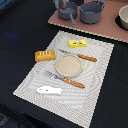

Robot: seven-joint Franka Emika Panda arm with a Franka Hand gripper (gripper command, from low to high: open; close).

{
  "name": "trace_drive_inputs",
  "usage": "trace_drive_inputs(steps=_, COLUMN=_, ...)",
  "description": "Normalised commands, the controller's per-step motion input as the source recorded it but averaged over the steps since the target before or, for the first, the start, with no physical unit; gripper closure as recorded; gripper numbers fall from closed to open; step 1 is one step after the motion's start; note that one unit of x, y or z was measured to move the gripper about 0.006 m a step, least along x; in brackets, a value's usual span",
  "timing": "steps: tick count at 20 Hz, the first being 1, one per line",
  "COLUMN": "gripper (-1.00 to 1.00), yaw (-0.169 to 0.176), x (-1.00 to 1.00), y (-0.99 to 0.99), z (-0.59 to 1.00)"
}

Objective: Interact with the objects in diverse but meaningful ways.

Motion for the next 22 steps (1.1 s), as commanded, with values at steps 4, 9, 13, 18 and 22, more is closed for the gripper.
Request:
trace_drive_inputs(steps=4, gripper=1.0, yaw=0.015, x=0.2, y=0.72, z=-0.09)
trace_drive_inputs(steps=9, gripper=1.0, yaw=0.008, x=0.05, y=0.67, z=-0.13)
trace_drive_inputs(steps=13, gripper=1.0, yaw=0.01, x=0.0, y=0.63, z=-0.14)
trace_drive_inputs(steps=18, gripper=1.0, yaw=0.003, x=0.0, y=0.59, z=-0.1)
trace_drive_inputs(steps=22, gripper=1.0, yaw=0.005, x=0.0, y=0.58, z=-0.16)
